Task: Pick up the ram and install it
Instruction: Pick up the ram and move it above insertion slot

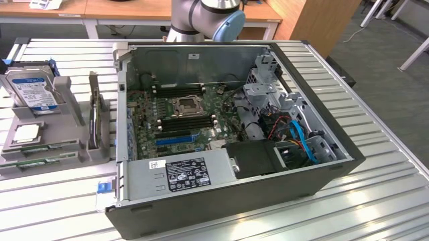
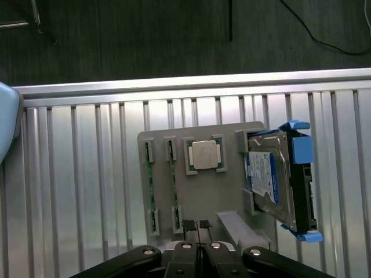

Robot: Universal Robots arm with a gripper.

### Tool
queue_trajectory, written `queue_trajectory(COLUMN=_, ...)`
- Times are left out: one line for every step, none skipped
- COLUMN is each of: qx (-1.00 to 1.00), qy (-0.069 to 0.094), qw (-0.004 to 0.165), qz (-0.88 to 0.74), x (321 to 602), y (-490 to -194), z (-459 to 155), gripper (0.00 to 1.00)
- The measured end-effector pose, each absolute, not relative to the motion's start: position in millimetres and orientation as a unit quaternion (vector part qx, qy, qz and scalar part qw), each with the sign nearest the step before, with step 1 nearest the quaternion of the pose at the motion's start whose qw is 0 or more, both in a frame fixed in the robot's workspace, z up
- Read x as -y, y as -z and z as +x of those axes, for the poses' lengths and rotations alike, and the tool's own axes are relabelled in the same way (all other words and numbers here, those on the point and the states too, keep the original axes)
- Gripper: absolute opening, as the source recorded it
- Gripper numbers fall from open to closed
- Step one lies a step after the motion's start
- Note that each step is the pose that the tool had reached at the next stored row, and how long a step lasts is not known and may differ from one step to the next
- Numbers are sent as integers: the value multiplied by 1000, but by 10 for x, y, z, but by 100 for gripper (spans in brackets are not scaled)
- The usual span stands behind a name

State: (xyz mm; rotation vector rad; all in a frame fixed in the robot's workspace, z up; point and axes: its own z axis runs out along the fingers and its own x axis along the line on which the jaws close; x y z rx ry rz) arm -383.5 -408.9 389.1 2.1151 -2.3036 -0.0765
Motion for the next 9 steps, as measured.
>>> queue_trajectory(qx=736, qy=24, qw=7, qz=676, x=4089, y=-3891, z=-3835, gripper=10)
queue_trajectory(qx=736, qy=24, qw=7, qz=676, x=4089, y=-3891, z=-3835, gripper=10)
queue_trajectory(qx=736, qy=24, qw=7, qz=676, x=4089, y=-3891, z=-3836, gripper=10)
queue_trajectory(qx=736, qy=24, qw=7, qz=676, x=4089, y=-3891, z=-3835, gripper=10)
queue_trajectory(qx=736, qy=24, qw=7, qz=676, x=4089, y=-3891, z=-3835, gripper=10)
queue_trajectory(qx=736, qy=24, qw=7, qz=676, x=4089, y=-3891, z=-3835, gripper=10)
queue_trajectory(qx=736, qy=24, qw=7, qz=676, x=4089, y=-3891, z=-3835, gripper=10)
queue_trajectory(qx=736, qy=24, qw=7, qz=676, x=4089, y=-3891, z=-3835, gripper=10)
queue_trajectory(qx=736, qy=24, qw=7, qz=677, x=4089, y=-3891, z=-3835, gripper=10)
